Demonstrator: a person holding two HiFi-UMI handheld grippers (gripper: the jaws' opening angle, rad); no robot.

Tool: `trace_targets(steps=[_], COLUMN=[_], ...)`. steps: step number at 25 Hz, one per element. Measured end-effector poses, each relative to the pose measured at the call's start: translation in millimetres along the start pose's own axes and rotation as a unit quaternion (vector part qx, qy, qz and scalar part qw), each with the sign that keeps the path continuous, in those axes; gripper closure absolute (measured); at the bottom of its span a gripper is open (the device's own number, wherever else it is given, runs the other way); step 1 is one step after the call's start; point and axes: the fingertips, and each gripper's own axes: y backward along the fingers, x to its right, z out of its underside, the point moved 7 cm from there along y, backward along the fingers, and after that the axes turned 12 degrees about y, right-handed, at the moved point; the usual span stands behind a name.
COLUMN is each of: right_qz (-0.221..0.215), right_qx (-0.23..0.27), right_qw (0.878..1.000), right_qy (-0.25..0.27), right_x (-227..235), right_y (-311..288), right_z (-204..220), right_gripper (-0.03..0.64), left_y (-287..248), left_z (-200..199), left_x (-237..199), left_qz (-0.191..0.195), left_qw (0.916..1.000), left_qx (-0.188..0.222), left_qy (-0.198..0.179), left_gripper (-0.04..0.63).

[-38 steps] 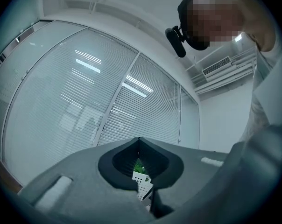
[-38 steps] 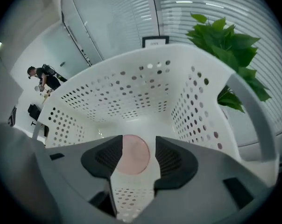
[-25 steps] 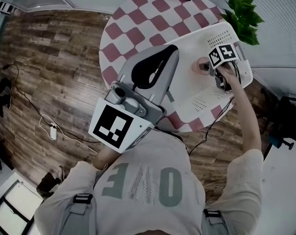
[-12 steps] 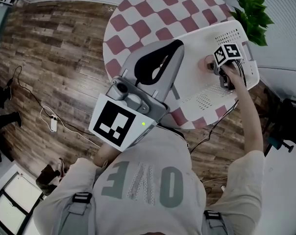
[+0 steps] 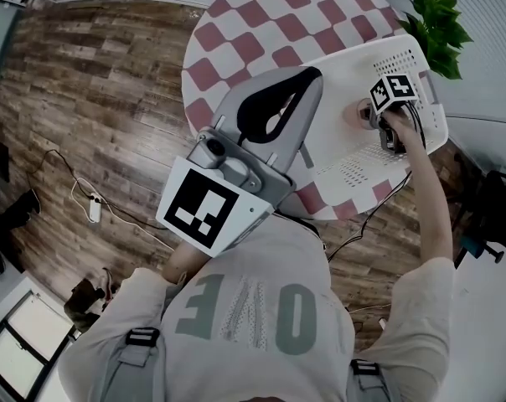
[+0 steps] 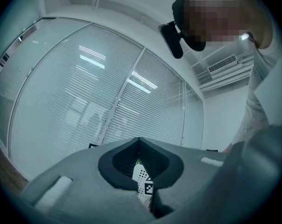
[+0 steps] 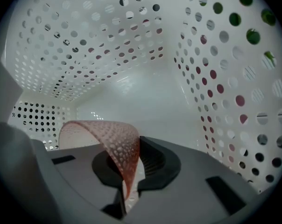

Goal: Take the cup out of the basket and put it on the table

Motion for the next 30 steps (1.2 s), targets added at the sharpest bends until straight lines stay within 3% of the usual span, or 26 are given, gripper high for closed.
trace_targets(steps=[5, 9, 13, 16, 19, 21, 24, 30], right_qz=[0.007, 0.051, 0.081, 0.092, 0.105, 0.140, 0.219, 0.320], right_qx=[0.043, 0.117, 0.206, 0.301, 0.406, 0.470, 0.552, 0.666], right_qw=[0.999, 0.991, 0.974, 0.947, 0.905, 0.867, 0.798, 0.668], right_qy=[0.001, 0.030, 0.049, 0.061, 0.071, 0.086, 0.101, 0.085], right_x=[-5, -17, -43, -73, -108, -131, -165, -220], right_y=[23, 76, 144, 198, 250, 282, 323, 351], right_z=[-13, -35, -45, -43, -24, -5, 29, 98], right_gripper=[0.595, 0.595, 0.595, 0.595, 0.595, 0.595, 0.595, 0.595], left_y=[0, -2, -3, 3, 11, 15, 19, 27], left_z=[0, -7, -16, -20, -22, -24, -28, -35], left_x=[2, 8, 23, 33, 43, 50, 60, 82], left_qz=[0.001, 0.008, 0.019, 0.018, 0.019, 0.014, 0.007, 0.021], left_qw=[1.0000, 0.9998, 0.9991, 0.9986, 0.9980, 0.9969, 0.9952, 0.9904], left_qx=[-0.002, 0.016, 0.028, 0.031, 0.036, 0.039, 0.044, 0.080], left_qy=[0.000, -0.008, -0.023, -0.039, -0.049, -0.067, -0.087, -0.110], left_gripper=[0.589, 0.589, 0.589, 0.589, 0.589, 0.589, 0.591, 0.589])
